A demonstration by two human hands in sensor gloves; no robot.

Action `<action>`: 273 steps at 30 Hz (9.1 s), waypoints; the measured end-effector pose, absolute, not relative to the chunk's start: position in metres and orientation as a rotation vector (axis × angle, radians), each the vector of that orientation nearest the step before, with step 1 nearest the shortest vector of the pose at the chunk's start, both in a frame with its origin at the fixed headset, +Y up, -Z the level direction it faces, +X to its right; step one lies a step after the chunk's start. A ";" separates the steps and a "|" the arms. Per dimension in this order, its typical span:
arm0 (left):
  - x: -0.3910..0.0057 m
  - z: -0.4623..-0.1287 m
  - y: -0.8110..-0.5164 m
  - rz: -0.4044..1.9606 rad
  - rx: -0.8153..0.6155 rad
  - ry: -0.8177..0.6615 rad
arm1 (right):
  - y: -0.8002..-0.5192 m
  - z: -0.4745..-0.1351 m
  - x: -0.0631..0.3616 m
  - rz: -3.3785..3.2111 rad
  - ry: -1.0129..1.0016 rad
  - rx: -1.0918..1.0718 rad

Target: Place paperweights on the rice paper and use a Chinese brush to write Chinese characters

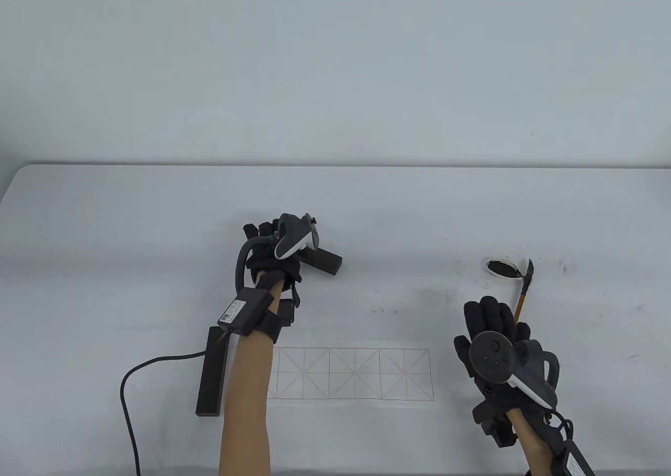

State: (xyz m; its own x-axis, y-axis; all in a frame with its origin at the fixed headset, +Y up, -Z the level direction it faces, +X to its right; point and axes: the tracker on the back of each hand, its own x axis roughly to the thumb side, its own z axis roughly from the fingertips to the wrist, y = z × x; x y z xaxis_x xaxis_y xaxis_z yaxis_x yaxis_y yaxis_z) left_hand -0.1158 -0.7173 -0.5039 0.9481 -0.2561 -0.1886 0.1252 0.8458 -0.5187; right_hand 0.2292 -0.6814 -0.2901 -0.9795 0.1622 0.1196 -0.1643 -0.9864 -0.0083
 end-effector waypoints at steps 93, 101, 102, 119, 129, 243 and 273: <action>-0.070 -0.256 -0.608 -0.091 0.183 -0.674 | -0.623 -0.252 0.088 2.929 -0.577 0.946; -0.064 -0.255 -0.620 -0.164 0.164 -0.709 | -0.630 -0.258 0.086 2.962 -0.452 1.016; -0.065 -0.255 -0.621 -0.163 0.162 -0.711 | -0.632 -0.258 0.086 2.953 -0.475 1.033; -0.083 -0.262 -0.625 -0.218 0.155 -0.598 | -0.643 -0.253 0.089 2.964 -0.630 1.015; -0.179 -0.284 -0.654 0.018 0.040 -0.313 | -0.663 -0.249 0.108 3.126 -0.548 0.772; -0.271 -0.292 -0.706 0.190 -0.182 0.021 | -0.729 -0.341 0.295 3.740 -0.021 -0.062; -0.272 -0.293 -0.706 0.201 -0.219 0.025 | -0.766 -0.381 0.284 3.976 0.109 0.181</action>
